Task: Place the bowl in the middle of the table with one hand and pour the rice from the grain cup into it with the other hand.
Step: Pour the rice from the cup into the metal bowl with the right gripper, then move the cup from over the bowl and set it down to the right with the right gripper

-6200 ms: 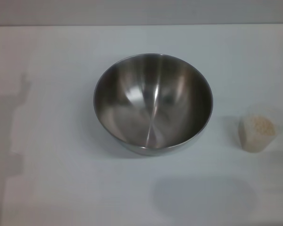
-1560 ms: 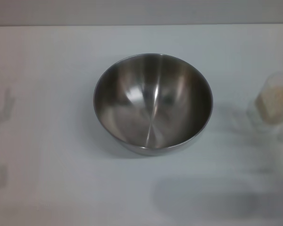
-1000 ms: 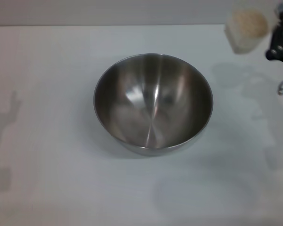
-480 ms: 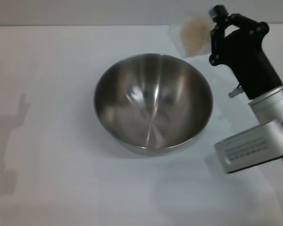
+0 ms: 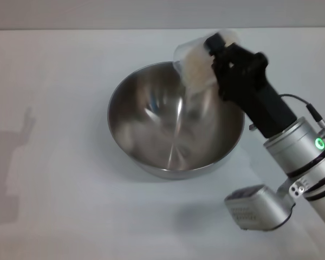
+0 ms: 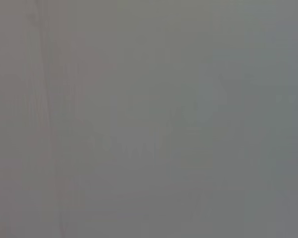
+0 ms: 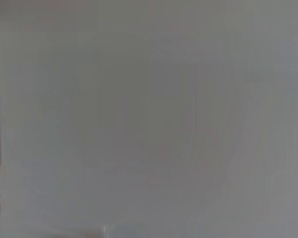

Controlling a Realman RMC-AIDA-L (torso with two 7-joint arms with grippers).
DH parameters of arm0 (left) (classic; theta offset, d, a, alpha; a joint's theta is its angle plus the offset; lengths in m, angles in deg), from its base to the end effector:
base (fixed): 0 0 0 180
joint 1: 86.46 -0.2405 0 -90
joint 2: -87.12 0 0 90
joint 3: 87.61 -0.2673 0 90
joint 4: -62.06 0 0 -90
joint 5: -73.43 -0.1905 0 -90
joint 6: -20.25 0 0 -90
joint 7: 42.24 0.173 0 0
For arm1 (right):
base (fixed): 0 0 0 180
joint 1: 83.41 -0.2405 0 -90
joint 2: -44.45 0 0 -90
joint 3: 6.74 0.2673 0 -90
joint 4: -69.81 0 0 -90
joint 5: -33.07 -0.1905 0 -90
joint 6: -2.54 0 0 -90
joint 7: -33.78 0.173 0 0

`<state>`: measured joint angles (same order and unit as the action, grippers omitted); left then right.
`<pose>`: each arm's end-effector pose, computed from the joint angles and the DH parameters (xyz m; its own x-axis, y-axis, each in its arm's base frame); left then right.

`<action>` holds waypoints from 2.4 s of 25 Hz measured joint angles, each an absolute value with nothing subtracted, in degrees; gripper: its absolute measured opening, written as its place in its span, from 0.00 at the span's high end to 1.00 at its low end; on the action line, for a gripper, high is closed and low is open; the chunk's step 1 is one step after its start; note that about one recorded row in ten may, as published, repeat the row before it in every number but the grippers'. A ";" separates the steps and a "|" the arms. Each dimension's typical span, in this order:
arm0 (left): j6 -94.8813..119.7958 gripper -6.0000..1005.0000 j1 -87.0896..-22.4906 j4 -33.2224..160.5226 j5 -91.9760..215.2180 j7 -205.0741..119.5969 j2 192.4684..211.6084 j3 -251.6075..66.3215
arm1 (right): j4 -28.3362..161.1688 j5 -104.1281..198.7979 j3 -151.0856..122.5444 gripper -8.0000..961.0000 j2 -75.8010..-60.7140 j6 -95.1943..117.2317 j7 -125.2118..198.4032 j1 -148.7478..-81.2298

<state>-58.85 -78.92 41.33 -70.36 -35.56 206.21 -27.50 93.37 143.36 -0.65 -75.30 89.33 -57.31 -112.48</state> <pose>-0.3324 0.2757 0.0184 0.8024 -0.2194 0.5550 0.5716 0.0157 -0.8204 0.1880 0.3052 -0.0729 0.5376 0.5892 0.6031 0.5496 0.2976 -0.7807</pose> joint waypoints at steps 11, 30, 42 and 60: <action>-59.18 0.16 -79.28 41.82 -70.36 -36.88 206.21 -27.50 | 95.04 146.50 0.08 0.98 -75.43 86.11 -79.51 -111.68; -59.12 0.16 -79.41 41.85 -70.36 -36.88 206.21 -27.90 | 97.83 146.64 -0.11 0.98 -75.43 81.91 -101.33 -111.45; -58.76 0.16 -78.94 41.87 -70.36 -36.88 206.22 -27.94 | 110.32 146.28 9.85 0.98 -75.30 86.15 -48.73 -106.01; -58.65 0.16 -78.22 41.97 -70.35 -36.88 206.21 -27.84 | 85.73 146.25 24.29 0.98 -75.17 87.84 31.39 -104.31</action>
<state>-58.65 -78.22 41.97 -70.35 -36.88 206.21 -27.84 85.73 146.25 24.29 -75.17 87.84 31.39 -104.31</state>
